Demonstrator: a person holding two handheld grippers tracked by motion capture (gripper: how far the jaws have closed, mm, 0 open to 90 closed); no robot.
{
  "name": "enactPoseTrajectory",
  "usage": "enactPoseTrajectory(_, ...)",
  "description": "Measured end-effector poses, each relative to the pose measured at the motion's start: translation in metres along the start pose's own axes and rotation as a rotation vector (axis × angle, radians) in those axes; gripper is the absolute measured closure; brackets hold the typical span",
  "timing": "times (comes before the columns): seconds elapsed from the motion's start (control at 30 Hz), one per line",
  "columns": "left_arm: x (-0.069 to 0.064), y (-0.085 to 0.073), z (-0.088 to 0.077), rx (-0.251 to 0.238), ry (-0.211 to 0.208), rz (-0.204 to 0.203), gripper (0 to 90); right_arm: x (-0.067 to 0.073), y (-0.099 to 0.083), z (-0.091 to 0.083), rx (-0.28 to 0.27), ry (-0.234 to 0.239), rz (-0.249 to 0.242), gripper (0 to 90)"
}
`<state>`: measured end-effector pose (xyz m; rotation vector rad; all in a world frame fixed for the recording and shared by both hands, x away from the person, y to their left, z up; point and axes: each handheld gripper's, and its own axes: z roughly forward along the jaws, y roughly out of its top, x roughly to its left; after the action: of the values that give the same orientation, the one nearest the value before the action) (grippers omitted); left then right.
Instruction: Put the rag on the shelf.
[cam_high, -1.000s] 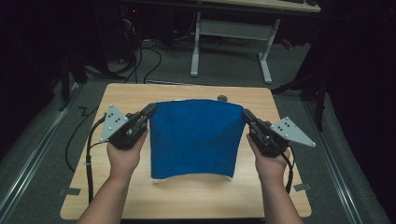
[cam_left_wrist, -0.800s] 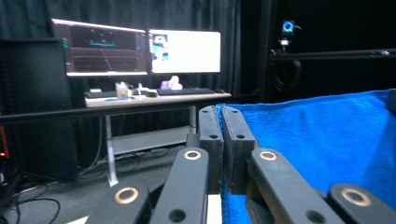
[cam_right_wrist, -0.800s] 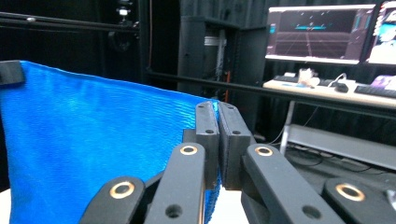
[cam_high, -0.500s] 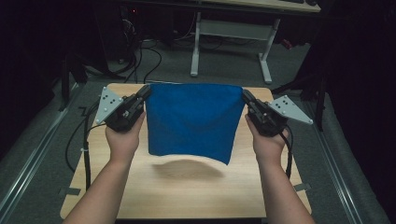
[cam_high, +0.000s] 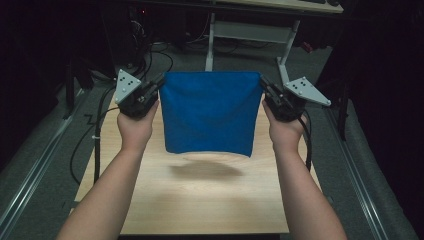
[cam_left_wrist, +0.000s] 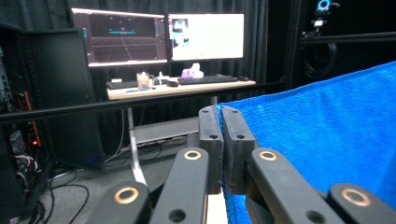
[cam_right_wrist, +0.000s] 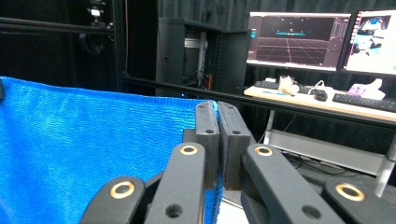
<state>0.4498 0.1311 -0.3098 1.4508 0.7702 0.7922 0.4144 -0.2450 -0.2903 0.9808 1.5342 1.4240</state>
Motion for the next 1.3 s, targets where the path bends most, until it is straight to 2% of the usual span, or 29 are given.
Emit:
enactPoseTrajectory(0.17, 0.010, 0.001, 0.015, 0.011, 0.023, -0.032, 88.1, -0.008, 0.000, 0.019, 0.026, -0.017, -0.016, 88.8)
enactPoseTrajectory(0.33, 0.014, 0.000, 0.031, 0.018, 0.042, -0.009, 88.1, -0.017, -0.001, 0.035, 0.033, -0.028, 0.003, 88.8)
enactPoseTrajectory(0.4, 0.017, 0.000, 0.039, 0.027, 0.050, -0.002, 88.1, -0.020, -0.001, 0.041, 0.043, -0.036, -0.003, 88.8)
enactPoseTrajectory(0.53, 0.027, -0.006, 0.053, 0.052, 0.048, -0.045, 88.0, -0.029, -0.002, 0.053, 0.064, -0.041, 0.015, 88.8)
enactPoseTrajectory(0.6, 0.031, -0.010, 0.059, 0.072, 0.048, -0.050, 87.9, -0.034, -0.005, 0.060, 0.080, -0.041, 0.027, 88.8)
enactPoseTrajectory(0.7, 0.034, -0.020, 0.069, 0.113, 0.049, -0.059, 88.0, -0.038, -0.013, 0.071, 0.124, -0.040, 0.028, 89.2)
enactPoseTrajectory(0.83, 0.037, -0.034, 0.078, 0.166, 0.056, -0.047, 88.1, -0.041, -0.028, 0.085, 0.186, -0.050, 0.020, 89.3)
enactPoseTrajectory(0.9, 0.042, -0.044, 0.082, 0.197, 0.054, -0.069, 88.1, -0.042, -0.036, 0.091, 0.209, -0.048, 0.026, 89.3)
enactPoseTrajectory(0.97, 0.046, -0.054, 0.085, 0.235, 0.051, -0.080, 88.1, -0.041, -0.044, 0.097, 0.233, -0.042, -0.002, 89.3)
enactPoseTrajectory(1.07, 0.050, -0.070, 0.088, 0.274, 0.037, -0.091, 88.1, -0.039, -0.057, 0.104, 0.276, -0.044, -0.022, 89.3)
enactPoseTrajectory(1.3, 0.054, -0.102, 0.092, 0.380, -0.012, -0.127, 88.0, -0.041, -0.091, 0.115, 0.370, -0.032, -0.013, 89.3)
